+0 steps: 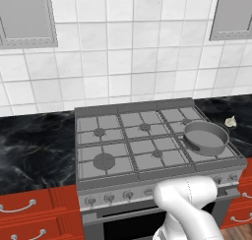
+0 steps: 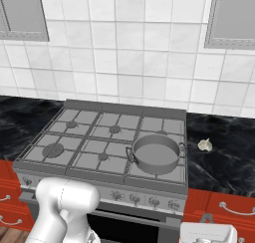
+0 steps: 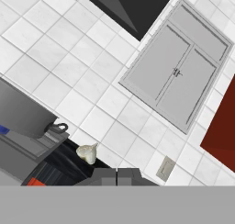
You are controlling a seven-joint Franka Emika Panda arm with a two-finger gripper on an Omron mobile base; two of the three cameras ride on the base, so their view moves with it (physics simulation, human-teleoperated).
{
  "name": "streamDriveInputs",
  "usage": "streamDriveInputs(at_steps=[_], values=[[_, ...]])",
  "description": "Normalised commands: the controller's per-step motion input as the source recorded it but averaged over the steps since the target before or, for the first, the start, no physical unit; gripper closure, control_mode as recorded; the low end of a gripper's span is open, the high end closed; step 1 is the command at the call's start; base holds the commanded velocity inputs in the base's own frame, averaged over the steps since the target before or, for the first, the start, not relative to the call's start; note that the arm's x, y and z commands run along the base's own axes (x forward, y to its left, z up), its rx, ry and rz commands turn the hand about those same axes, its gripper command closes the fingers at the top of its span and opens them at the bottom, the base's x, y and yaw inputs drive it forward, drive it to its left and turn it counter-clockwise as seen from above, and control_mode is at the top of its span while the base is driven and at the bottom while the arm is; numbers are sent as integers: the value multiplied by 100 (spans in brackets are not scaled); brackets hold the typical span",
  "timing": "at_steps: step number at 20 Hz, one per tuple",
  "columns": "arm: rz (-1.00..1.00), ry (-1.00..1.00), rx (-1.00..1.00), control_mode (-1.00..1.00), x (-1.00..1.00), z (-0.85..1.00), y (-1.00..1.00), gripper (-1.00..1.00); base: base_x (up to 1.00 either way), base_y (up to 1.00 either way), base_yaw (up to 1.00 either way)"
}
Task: Turn on the burner for the pot on the stove. Wait thirty seconds for the pot to heat up. Then add the garlic to the pot.
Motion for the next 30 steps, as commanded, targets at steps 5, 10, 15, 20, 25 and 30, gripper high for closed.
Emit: streamDriveInputs(at_steps=[5, 10, 15, 20, 25, 30], values=[[0, 0, 0, -100, 0, 0, 0, 100, 0, 0, 0], [0, 0, 0, -100, 0, 0, 0, 100, 0, 0, 0], [0, 0, 0, -100, 0, 0, 0, 100, 0, 0, 0], [0, 1, 0, -100, -9, 35, 4, 100, 0, 0, 0], [-1, 24, -3, -100, -16, 100, -5, 100, 0, 0, 0], [0, 39, -3, -100, 0, 100, -5, 100, 0, 0, 0]])
